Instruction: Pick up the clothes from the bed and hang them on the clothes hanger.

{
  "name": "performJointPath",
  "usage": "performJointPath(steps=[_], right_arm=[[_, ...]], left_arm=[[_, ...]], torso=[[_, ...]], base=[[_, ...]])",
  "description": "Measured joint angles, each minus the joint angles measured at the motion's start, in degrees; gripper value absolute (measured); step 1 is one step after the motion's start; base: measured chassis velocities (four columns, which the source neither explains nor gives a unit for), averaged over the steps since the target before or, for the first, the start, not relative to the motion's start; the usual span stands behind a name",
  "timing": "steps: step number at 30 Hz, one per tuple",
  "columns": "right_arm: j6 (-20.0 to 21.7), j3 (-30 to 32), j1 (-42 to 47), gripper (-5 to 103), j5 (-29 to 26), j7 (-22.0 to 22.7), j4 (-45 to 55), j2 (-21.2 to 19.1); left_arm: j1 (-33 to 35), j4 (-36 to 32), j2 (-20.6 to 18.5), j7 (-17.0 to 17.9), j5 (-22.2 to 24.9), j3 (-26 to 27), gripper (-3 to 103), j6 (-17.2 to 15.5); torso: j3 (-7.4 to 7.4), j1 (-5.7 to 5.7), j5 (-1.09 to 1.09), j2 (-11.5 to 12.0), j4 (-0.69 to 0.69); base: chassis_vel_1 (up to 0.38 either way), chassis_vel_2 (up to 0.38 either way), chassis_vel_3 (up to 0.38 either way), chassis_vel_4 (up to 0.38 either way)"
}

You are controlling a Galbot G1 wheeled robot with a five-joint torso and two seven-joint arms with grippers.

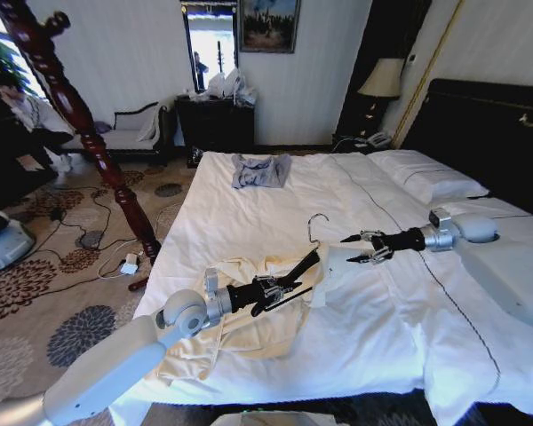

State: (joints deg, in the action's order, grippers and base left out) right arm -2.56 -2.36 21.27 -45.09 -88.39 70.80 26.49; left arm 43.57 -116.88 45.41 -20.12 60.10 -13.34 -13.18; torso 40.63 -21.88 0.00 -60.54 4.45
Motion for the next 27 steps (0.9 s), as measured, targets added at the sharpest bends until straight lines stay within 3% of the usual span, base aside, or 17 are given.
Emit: performJointPath(steps=[6,9,21,26,27], right_arm=[[-0.9,0.7,2.3,42,-0.1,0.2,1.8,-0.7],[-1.1,1.3,3.7,27,0.1,0.2,2.5,-0.8],[-1.4,1.5,3.6,24,0.6,0.3,3.1,-0.7],[-1.4,1.5,2.8,24,-0.9,0.3,2.5,0.2],[-1.4,1.5,2.7,24,-1.7,0.2,2.6,0.7]], left_arm=[[0.1,-0.1,0.3,0.0,0.2,1.0,18,0.0],[0.2,-0.1,0.7,0.1,0.1,1.1,18,0.0],[-1.5,0.3,0.4,0.9,1.2,0.2,18,0.5],[-1.9,0.2,0.0,3.4,0.6,-0.8,15,1.0],[-2.2,0.3,-0.3,4.4,0.4,-1.1,19,1.0]], torso=[[0.00,0.00,0.00,0.0,0.00],[0.00,0.00,0.00,0.0,0.00],[0.00,0.00,0.00,0.0,-0.01],[0.00,0.00,0.00,0.0,0.00],[0.00,0.00,0.00,0.0,-0.01]], base=[[0.000,0.000,0.000,0.000],[0.000,0.000,0.000,0.000],[0.000,0.000,0.000,0.000],[0.000,0.000,0.000,0.000],[0.000,0.000,0.000,0.000]])
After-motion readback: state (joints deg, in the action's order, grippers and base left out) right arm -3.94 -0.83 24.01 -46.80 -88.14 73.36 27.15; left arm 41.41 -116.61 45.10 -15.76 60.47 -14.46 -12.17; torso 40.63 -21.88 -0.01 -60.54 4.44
